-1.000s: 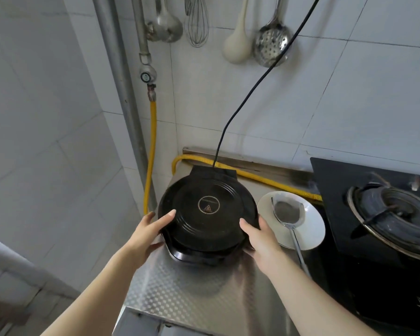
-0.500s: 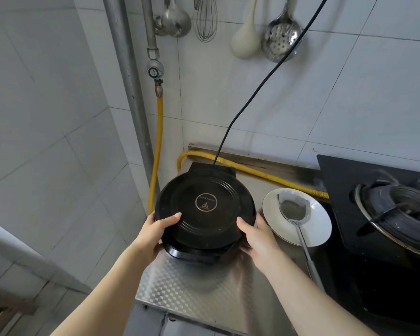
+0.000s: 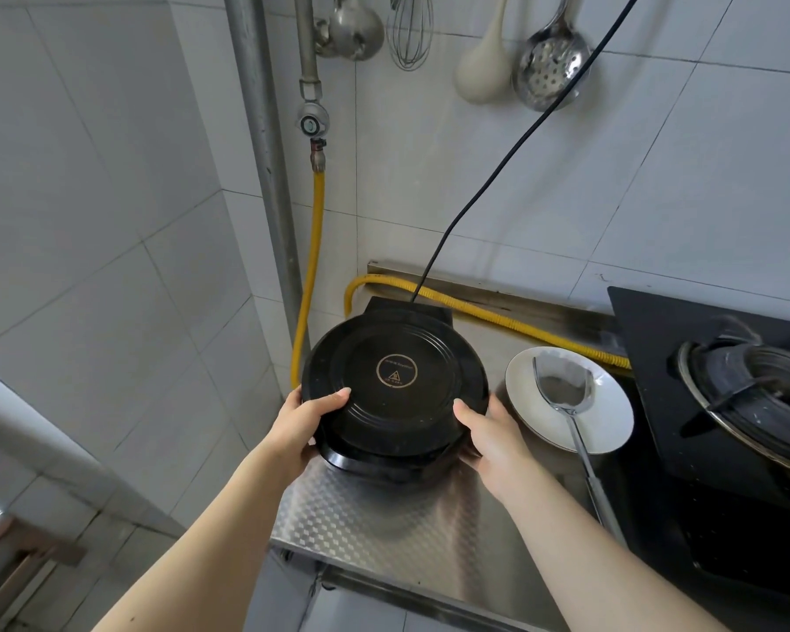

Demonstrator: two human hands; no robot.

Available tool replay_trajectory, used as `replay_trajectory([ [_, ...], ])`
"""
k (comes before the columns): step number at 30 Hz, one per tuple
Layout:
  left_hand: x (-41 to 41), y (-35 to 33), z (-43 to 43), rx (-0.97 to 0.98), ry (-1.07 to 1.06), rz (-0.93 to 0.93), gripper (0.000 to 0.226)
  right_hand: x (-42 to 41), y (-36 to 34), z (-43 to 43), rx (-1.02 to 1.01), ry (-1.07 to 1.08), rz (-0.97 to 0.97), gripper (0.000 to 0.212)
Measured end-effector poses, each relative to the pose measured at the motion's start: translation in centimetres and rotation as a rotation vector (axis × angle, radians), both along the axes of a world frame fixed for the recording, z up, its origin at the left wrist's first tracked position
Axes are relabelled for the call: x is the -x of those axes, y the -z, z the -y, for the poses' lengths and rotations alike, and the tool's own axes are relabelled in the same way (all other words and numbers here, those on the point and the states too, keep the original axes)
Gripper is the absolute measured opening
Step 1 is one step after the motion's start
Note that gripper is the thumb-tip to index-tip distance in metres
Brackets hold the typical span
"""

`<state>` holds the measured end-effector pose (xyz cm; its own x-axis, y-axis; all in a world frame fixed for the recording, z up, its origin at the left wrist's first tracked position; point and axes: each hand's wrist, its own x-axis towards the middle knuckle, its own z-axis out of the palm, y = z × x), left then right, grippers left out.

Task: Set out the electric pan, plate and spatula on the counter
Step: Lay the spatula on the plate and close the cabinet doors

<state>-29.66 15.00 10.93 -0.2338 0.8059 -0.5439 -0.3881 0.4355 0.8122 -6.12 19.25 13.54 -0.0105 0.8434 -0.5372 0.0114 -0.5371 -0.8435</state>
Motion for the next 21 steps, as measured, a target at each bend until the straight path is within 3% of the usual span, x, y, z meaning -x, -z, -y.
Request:
replay_trajectory([
  [9, 0.0, -0.1, -0.2, 0.029, 0.021, -0.033, 0.073, 0.1, 0.3, -0.2, -0.005, -0.012, 0.051, 0.052],
  [13, 0.0, -1.5, 0.3, 0.000, 0.037, -0.182, 0.078, 0.4, -0.5, 0.0, -0.039, -0.047, 0.180, 0.052],
  [15, 0.4, -2.2, 1.0, -0.018, 0.010, -0.275, 0.093, 0.4, -1.4, 0.6, -0.096, -0.060, 0.302, 0.056],
  [17, 1.0, -3.1, 2.7, -0.036, -0.010, -0.409, 0.093, 0.7, -2.6, 2.2, -0.205, -0.025, 0.468, 0.062],
  [21, 2.2, -3.9, 7.5, -0.037, -0.020, -0.569, 0.082, 3.0, -4.6, 6.6, -0.499, 0.026, 0.586, 0.038],
])
